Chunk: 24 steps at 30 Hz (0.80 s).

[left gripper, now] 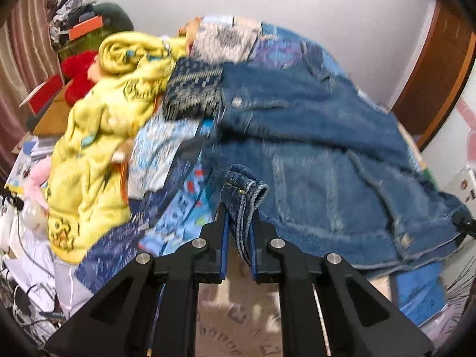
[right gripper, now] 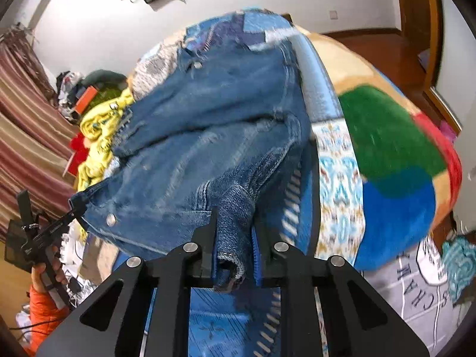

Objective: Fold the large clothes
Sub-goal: 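Grasp the jacket hem with both grippers and lift it toward the collar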

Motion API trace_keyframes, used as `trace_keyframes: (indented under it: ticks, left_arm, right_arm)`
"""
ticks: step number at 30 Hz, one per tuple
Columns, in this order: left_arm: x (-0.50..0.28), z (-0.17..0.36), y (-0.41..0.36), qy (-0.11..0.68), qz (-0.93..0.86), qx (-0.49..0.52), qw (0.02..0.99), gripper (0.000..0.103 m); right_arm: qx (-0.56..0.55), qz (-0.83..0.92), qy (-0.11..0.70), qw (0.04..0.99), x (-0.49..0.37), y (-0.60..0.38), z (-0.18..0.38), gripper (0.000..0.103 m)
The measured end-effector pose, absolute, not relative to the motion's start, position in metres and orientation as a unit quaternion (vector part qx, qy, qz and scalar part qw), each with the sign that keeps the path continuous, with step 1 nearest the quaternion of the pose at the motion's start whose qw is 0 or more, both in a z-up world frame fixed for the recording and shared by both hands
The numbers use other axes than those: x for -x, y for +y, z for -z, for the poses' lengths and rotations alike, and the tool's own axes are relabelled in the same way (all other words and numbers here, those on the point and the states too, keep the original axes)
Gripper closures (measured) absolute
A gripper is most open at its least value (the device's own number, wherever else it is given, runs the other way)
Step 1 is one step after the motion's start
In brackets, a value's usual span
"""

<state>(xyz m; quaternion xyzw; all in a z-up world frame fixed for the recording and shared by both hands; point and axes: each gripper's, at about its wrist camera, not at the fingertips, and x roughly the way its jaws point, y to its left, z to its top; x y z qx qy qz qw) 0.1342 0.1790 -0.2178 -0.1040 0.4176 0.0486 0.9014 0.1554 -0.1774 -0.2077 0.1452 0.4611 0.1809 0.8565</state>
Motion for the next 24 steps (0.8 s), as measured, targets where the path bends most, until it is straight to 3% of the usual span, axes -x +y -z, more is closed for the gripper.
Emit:
trace_keyframes:
  ticks: [10,16,24]
  left_arm:
    - [-0.201,0.151,0.186,0.36,0.003,0.141,0.922,0.094]
    - [-0.282,0.114,0.19,0.34,-0.014,0.129,0.932,0.094]
    - [-0.415,0.141,0.19,0.384,-0.052,0.114,0.915,0.094]
  right_arm:
    - [-0.098,-0.221,0.403,0.883,-0.228,-0.147,0.171,0.093]
    - [-0.097,-0.192,0.353,0.91,-0.297,-0.153,0.133,0.093]
    - [-0.14,-0.131,0.402,0.895,-0.406,-0.16,0.157,0.093]
